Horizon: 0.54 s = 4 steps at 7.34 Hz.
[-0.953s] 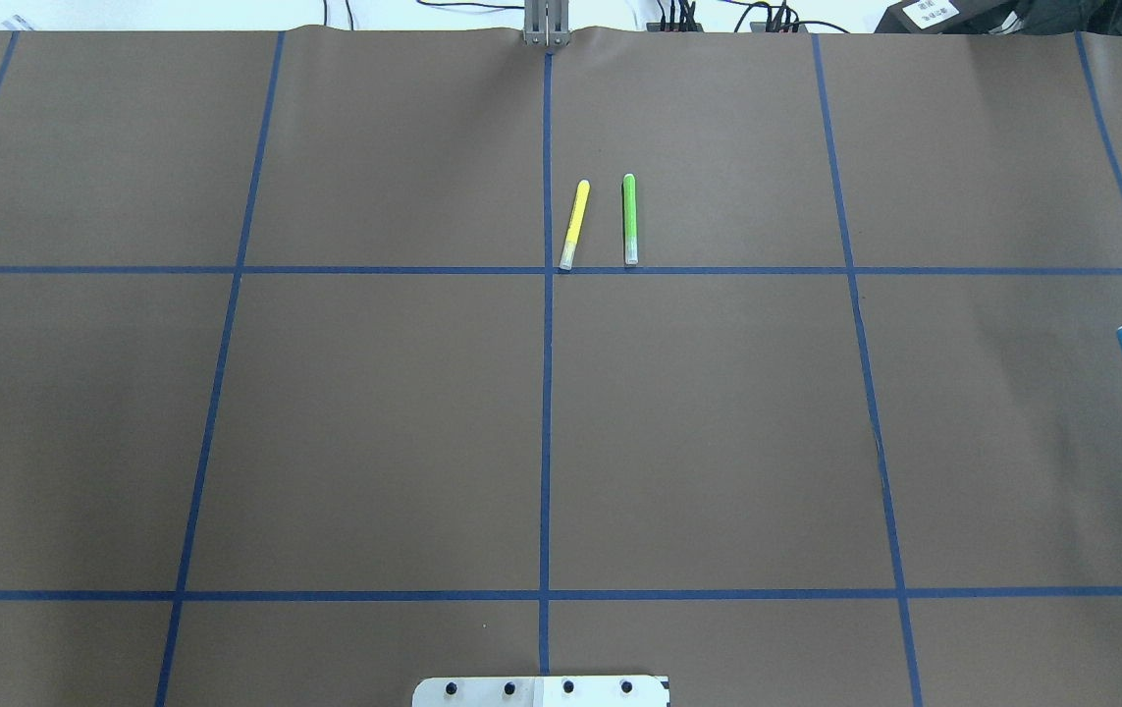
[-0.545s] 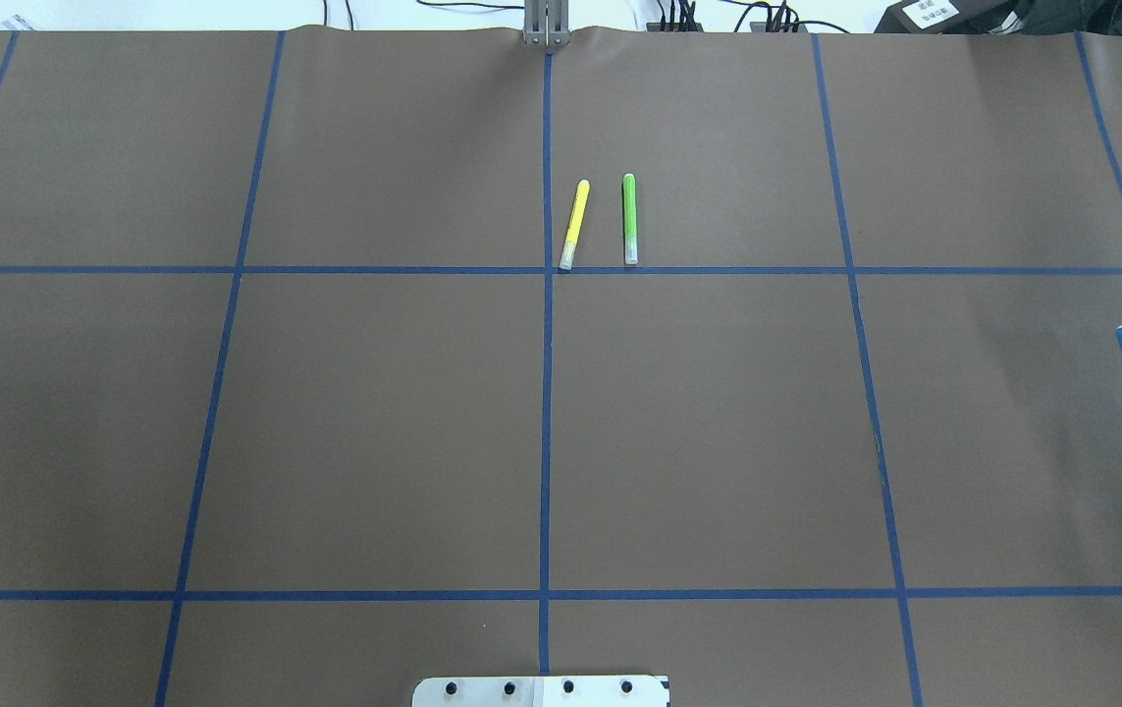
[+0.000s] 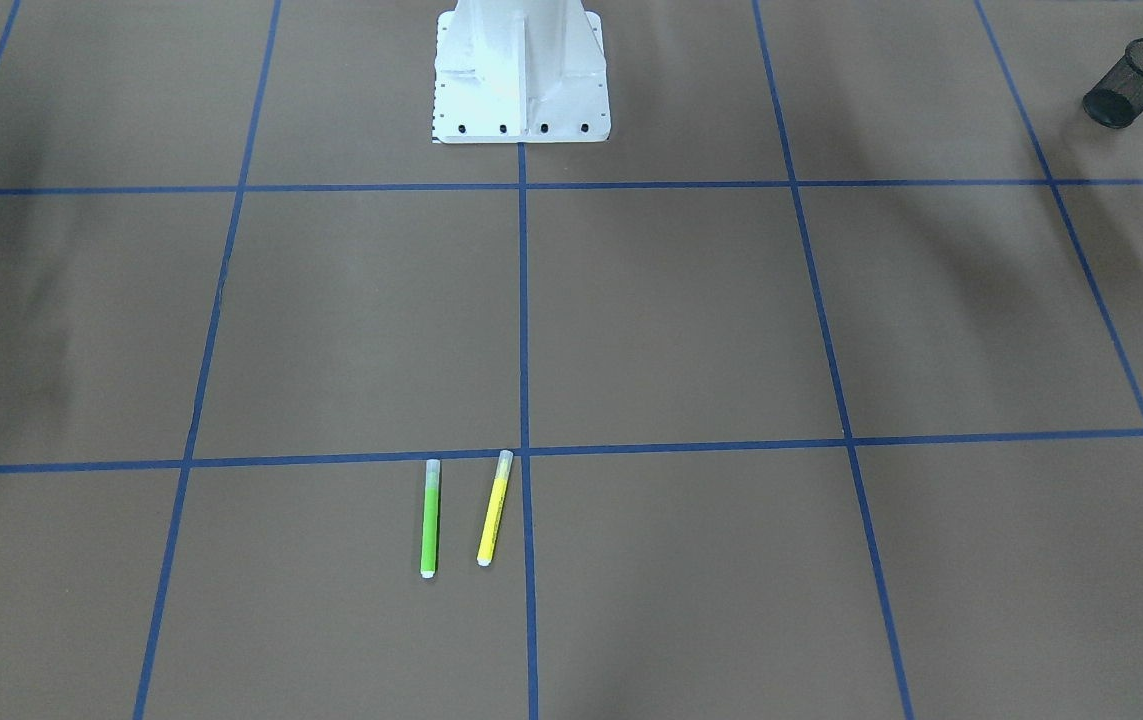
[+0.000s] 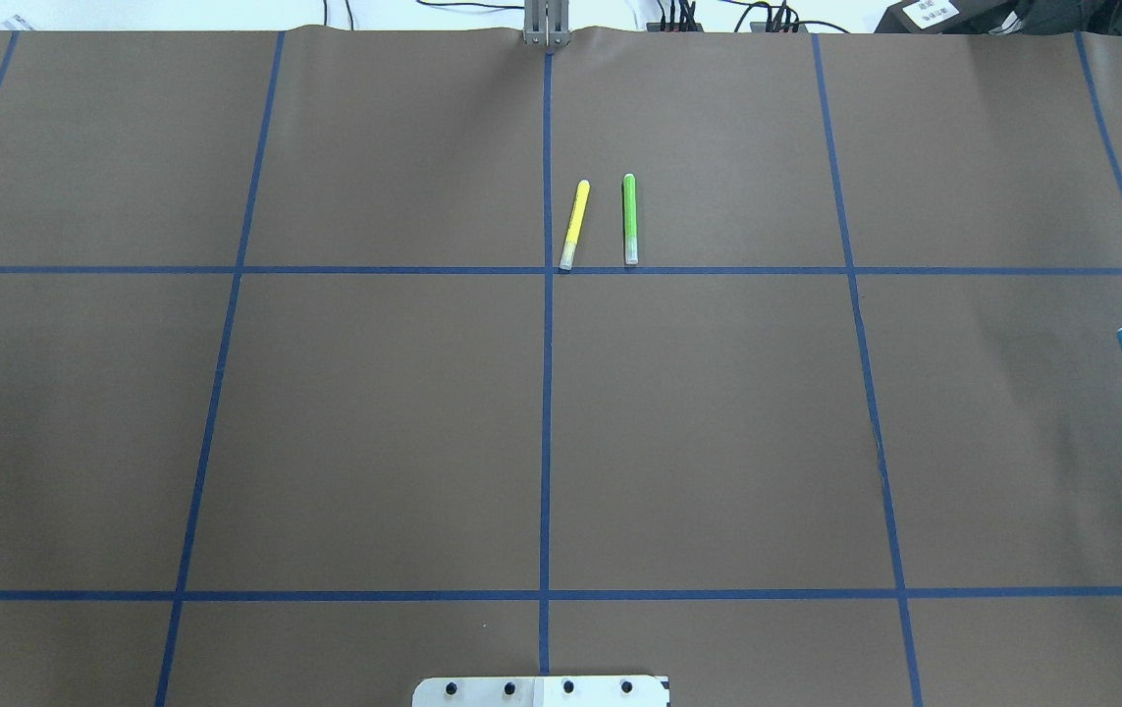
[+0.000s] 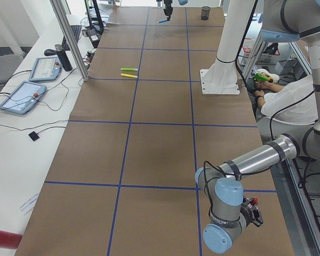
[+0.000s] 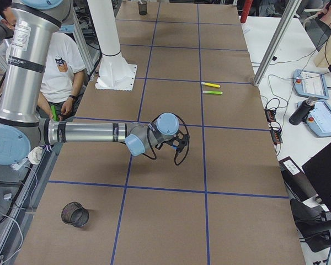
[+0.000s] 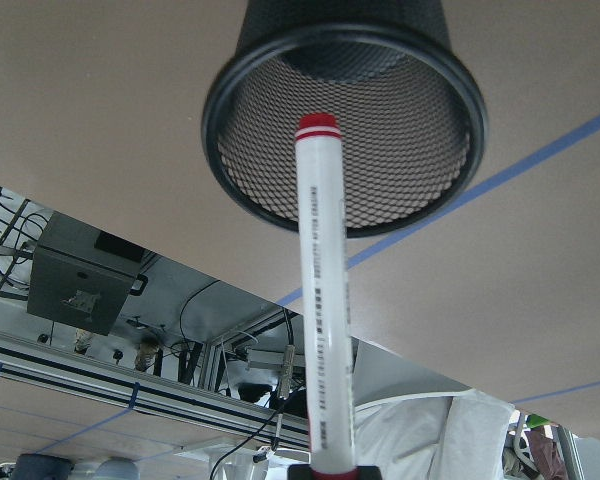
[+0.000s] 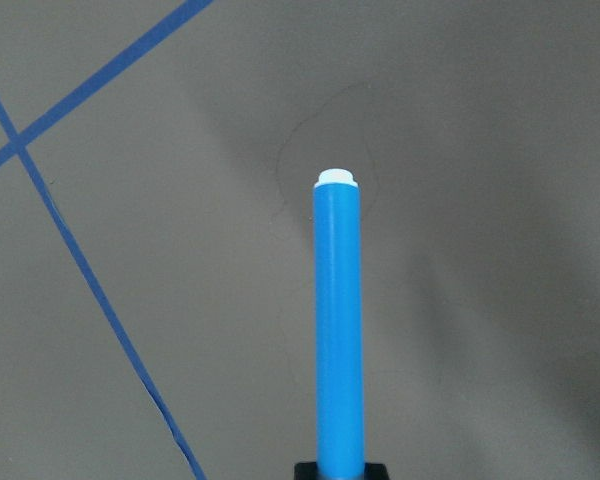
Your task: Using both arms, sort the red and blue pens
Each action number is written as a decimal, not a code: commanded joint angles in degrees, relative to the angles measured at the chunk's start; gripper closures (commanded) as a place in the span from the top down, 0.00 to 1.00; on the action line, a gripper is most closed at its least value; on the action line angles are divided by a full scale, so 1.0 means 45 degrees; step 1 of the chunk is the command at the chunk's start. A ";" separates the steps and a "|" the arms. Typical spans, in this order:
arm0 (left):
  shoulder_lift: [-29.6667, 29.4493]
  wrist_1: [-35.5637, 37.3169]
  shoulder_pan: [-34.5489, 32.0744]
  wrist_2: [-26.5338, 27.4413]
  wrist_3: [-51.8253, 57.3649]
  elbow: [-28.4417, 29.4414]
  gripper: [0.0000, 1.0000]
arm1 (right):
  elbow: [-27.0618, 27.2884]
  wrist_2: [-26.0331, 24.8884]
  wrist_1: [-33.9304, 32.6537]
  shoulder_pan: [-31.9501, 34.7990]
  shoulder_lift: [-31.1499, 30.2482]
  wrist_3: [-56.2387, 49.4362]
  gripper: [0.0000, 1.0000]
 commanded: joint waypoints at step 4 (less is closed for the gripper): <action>-0.0277 -0.0590 0.0000 -0.0900 -0.0037 0.0521 1.00 | 0.0014 0.0020 -0.0013 0.0000 0.0003 0.0004 0.00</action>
